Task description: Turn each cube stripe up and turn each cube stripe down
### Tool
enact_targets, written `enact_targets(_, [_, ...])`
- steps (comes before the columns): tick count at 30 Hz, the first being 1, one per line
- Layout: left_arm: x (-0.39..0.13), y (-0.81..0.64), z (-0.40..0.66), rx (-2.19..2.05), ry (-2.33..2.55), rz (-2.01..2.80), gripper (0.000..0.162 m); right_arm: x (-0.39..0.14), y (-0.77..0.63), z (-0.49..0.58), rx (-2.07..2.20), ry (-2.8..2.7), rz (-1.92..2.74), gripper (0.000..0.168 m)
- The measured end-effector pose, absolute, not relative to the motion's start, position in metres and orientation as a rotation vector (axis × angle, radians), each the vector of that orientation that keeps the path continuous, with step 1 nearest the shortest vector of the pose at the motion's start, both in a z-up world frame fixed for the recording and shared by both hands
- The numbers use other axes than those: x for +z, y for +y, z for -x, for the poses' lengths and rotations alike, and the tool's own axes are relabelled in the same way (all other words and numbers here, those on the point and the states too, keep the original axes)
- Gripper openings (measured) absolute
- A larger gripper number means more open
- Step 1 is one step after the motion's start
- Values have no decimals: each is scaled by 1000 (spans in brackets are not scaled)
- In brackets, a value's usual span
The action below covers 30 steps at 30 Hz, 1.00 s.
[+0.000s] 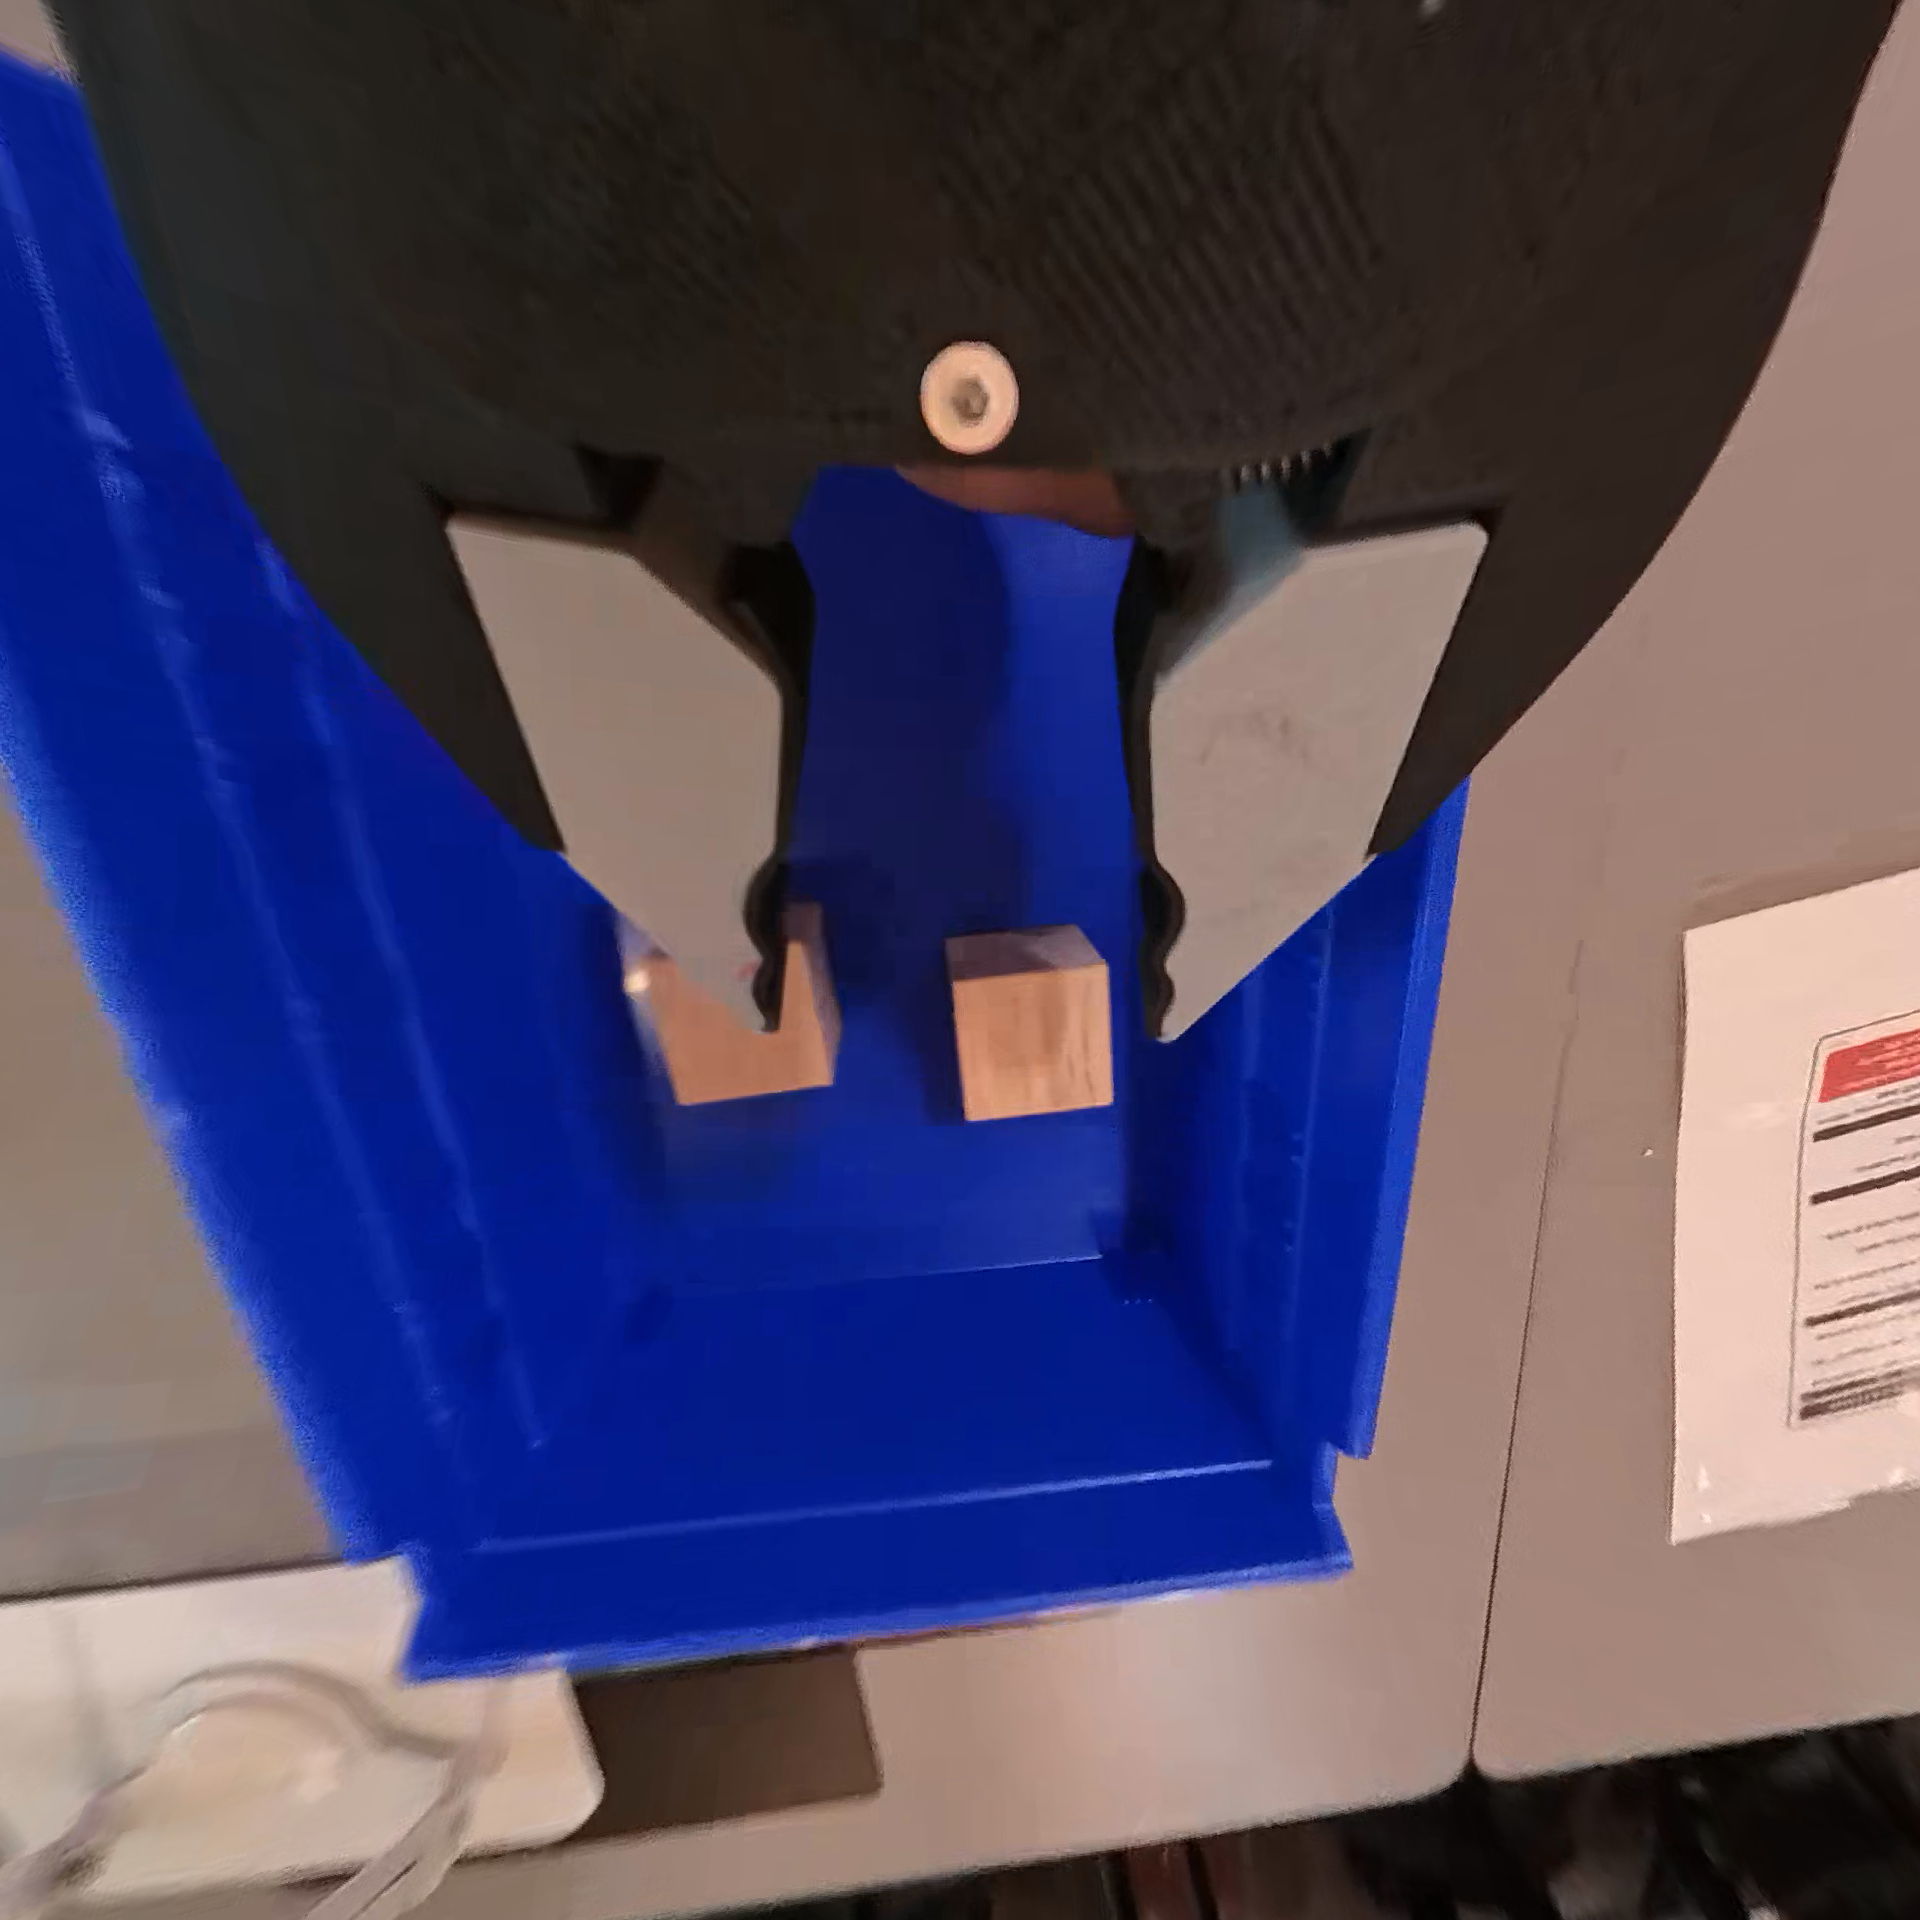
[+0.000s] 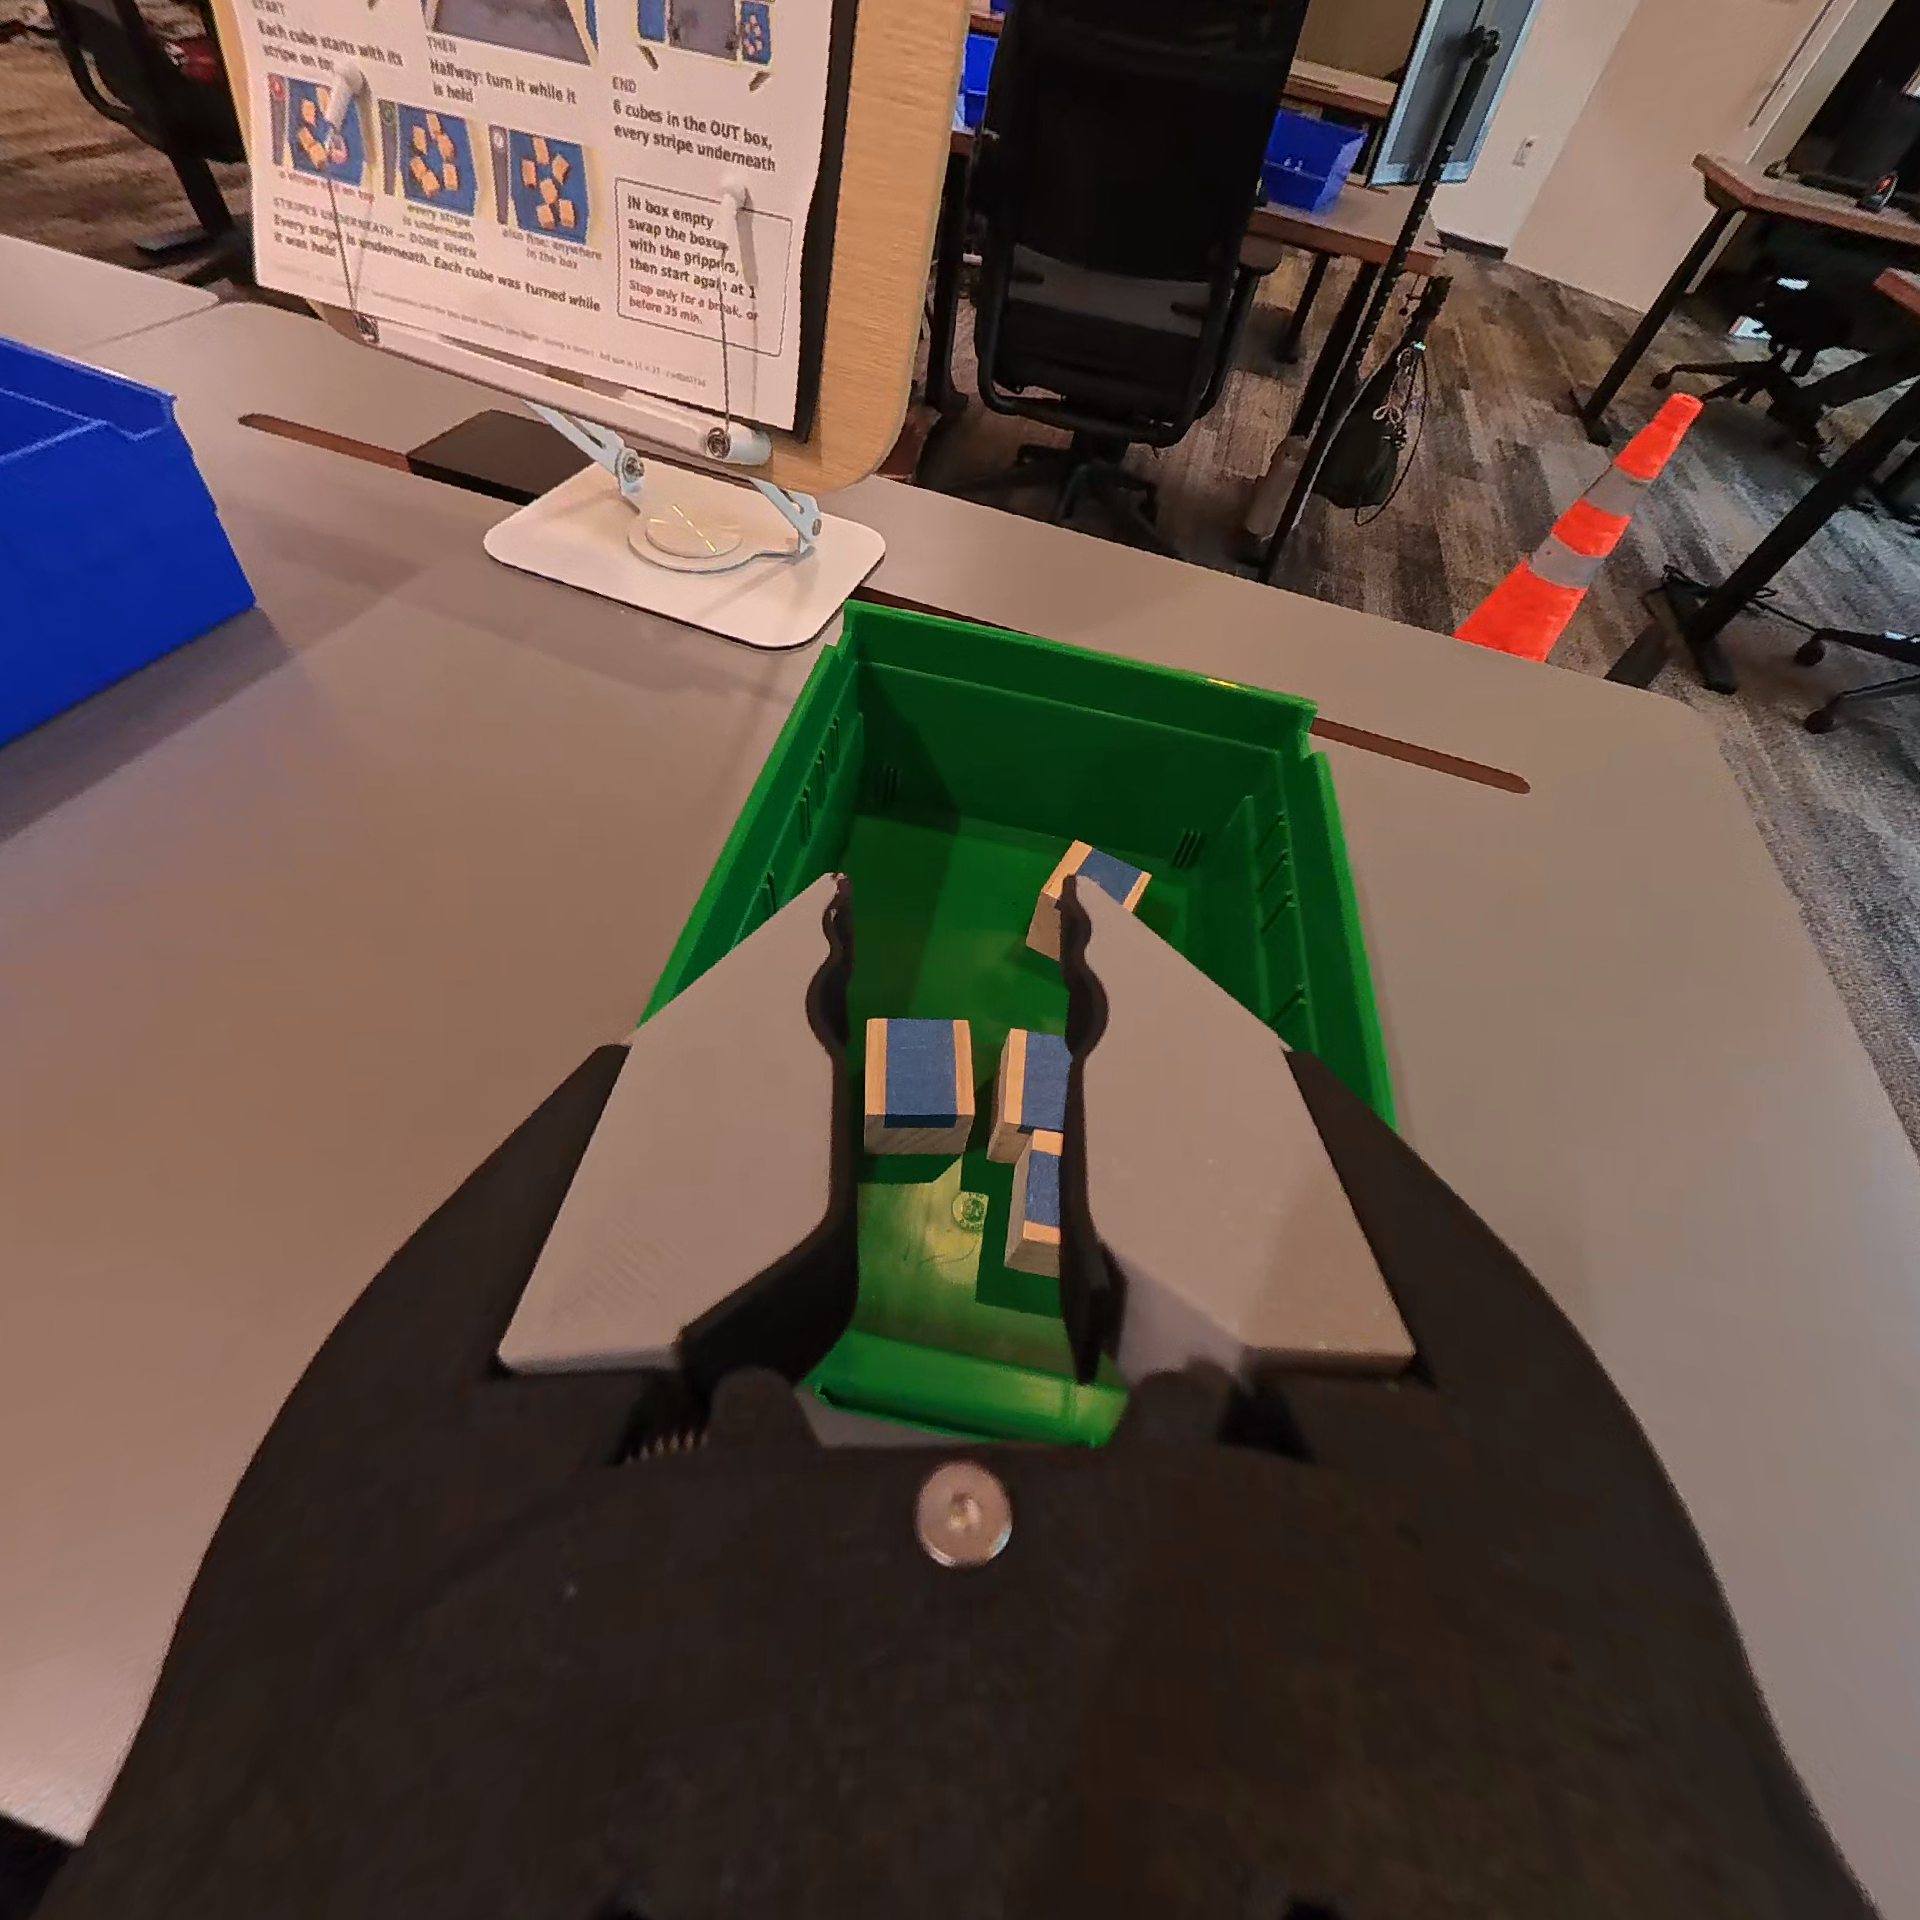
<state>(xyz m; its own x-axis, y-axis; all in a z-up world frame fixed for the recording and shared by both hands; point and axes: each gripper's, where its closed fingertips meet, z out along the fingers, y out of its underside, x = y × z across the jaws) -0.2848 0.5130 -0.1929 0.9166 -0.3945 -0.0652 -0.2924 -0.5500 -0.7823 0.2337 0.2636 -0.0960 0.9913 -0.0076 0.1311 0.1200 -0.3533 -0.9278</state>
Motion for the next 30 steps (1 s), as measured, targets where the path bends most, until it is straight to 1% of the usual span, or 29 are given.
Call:
enact_targets(5, [-245,548,293,-28,495,2396,62,-103,264,-234,-155,-99,1956,37])
enact_targets(6, [-254,551,296,2,500,2430,58,-103,264,-235,-164,-103,1960,37])
enact_targets(7, [-262,554,298,26,512,2455,51,-103,264,-235,-173,-103,1959,37])
enact_targets(8, [-267,556,298,32,533,2464,45,-103,264,-235,-176,-105,1957,37])
enact_targets(11, [-263,560,293,10,568,2429,45,-102,265,-232,-164,-118,1954,37])
enact_targets(13, [-249,559,285,-34,581,2362,45,-102,265,-228,-166,-134,1959,37])
enact_targets(15, [-224,552,273,-99,615,2244,45,-103,266,-221,-165,-156,1960,37])
enact_targets(19, [-157,496,234,-318,753,1933,45,-103,271,-183,-45,-238,1944,38])
enact_targets(21, [-122,449,215,-440,812,1763,45,-103,275,-152,61,-279,1920,42])
enact_targets(24, [-75,370,195,-614,840,1523,44,-109,273,-76,331,-443,1885,44])
enact_targets(26, [-54,313,178,-714,910,1333,44,-114,263,-30,489,-544,1869,44])
enact_targets(28, [-49,273,168,-682,980,1214,44,-114,248,16,714,-611,1828,44])
enact_targets(30, [-48,236,154,-682,1086,1083,44,-111,220,66,1069,-684,1751,44])
